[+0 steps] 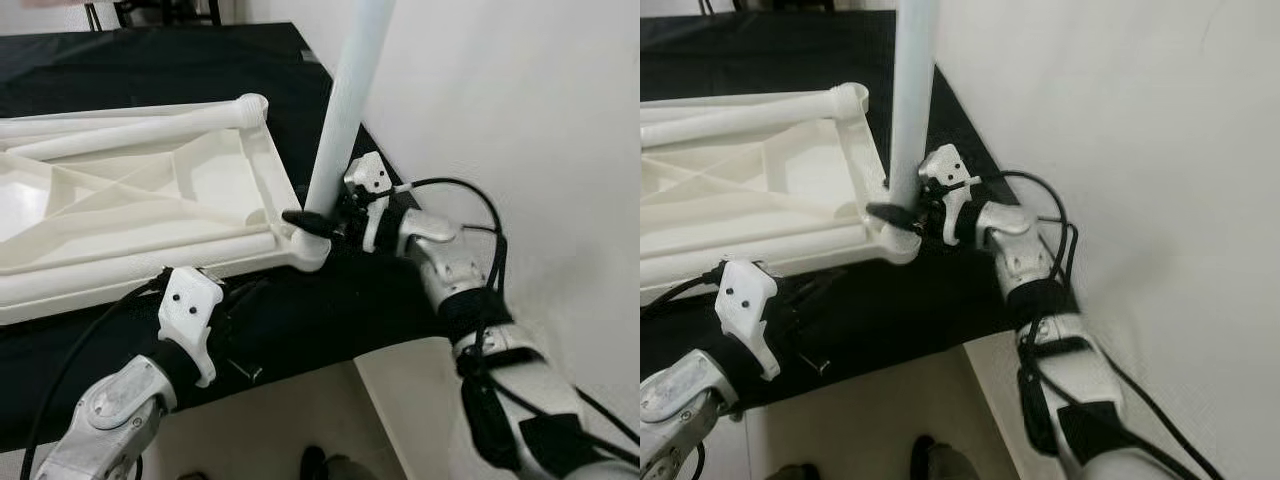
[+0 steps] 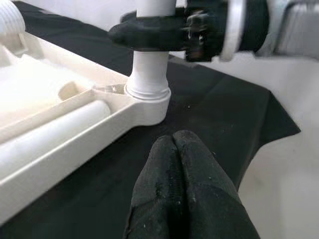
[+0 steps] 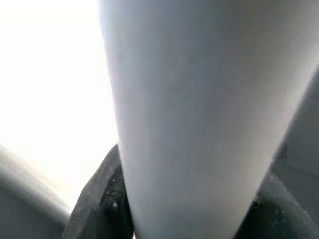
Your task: Building children table
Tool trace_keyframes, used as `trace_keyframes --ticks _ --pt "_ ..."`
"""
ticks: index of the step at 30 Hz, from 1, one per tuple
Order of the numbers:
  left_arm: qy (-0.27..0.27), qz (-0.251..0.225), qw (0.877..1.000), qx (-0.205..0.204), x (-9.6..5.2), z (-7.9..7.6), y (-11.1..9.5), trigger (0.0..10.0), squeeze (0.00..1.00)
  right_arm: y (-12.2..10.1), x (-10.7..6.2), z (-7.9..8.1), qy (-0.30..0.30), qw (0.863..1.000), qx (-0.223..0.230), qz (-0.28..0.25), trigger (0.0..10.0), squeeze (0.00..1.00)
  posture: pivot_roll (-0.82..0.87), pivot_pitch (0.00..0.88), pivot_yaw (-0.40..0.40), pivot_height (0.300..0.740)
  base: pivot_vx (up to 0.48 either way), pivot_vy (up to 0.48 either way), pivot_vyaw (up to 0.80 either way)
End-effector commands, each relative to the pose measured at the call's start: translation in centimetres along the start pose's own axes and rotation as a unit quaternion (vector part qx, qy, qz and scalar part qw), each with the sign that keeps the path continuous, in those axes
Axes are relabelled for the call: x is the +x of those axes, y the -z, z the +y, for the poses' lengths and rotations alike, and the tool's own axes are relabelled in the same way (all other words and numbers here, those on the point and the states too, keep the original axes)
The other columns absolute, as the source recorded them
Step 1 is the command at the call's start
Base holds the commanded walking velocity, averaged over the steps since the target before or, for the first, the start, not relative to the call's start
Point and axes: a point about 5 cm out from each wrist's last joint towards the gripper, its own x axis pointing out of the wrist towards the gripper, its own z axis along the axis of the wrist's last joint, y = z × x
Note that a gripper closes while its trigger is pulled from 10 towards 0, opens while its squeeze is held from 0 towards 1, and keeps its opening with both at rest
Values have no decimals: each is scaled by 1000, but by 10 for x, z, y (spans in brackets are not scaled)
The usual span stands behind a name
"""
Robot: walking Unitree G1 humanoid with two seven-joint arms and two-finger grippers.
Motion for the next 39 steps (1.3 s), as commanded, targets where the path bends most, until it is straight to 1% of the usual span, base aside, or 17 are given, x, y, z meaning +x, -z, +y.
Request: trace_keyframes --ticks 1,2,7,8,9,10,12,13,14,15,19,20,28,30,35,36,39 --pt "4 8 1000 1 -4 0 0 10000 0 59 -23 3 78 986 12 147 0 0 82 304 -150 740 0 0 0" --pt "1 10 1000 2 -5 2 1 10000 0 60 -26 28 55 988 8 142 0 0 68 293 -139 740 0 0 0" --pt "-2 9 1000 -1 -2 1 2 10000 0 55 -14 45 -15 991 3 131 392 0 82 287 -152 740 0 0 0" --pt "-2 9 1000 1 -3 1 1 10000 0 51 -8 45 -23 991 -1 130 8157 0 87 288 -153 740 0 0 0" --pt "-2 9 1000 1 -3 1 1 10000 0 51 -8 45 -23 991 -1 130 8157 0 87 288 -153 740 0 0 0" --pt "-4 9 1000 3 -4 2 1 10000 0 45 -3 48 -42 991 -11 126 10000 0 87 288 -153 740 0 0 0" --pt "-7 10 1000 5 -5 4 1 10000 0 38 3 52 -73 990 -7 118 10000 0 89 285 -149 740 0 0 0" --pt "-9 11 1000 7 -5 5 1 10000 0 32 7 55 -97 990 0 105 10000 153 86 282 -143 740 0 0 0" --pt "-9 11 1000 7 -5 5 1 10000 0 32 7 55 -97 990 0 105 10000 153 86 282 -143 740 0 0 0" --pt "-9 10 1000 7 -4 6 0 10000 0 24 10 57 -122 988 3 92 10000 1000 89 280 -142 740 0 0 0" --pt "-2 7 1000 5 -2 2 0 10000 0 -7 18 54 -183 983 -3 18 10000 1000 95 271 -144 740 0 0 0" --pt "-1 6 1000 4 -1 1 1 10000 0 -14 16 51 -216 976 -7 -1 10000 31 93 267 -146 740 0 0 0" --pt "0 4 1000 2 1 -1 1 10000 0 -28 13 40 -300 953 -39 -19 10000 0 107 254 -153 740 0 0 0" --pt "-6 5 1000 3 -1 0 2 10000 0 -34 14 33 -354 933 -58 -16 10000 0 119 232 -151 740 0 0 0" --pt "-14 10 1000 3 -4 1 3 10000 0 -40 17 28 -368 928 -55 -18 10000 0 119 235 -150 740 0 0 0" --pt "-16 11 1000 5 -5 2 3 10000 0 -41 18 26 -370 928 -50 -16 0 0 125 238 -153 740 0 0 0" --pt "-19 11 1000 8 -6 3 2 10000 0 -40 17 21 -374 926 -47 -11 0 0 124 241 -156 740 0 0 0"
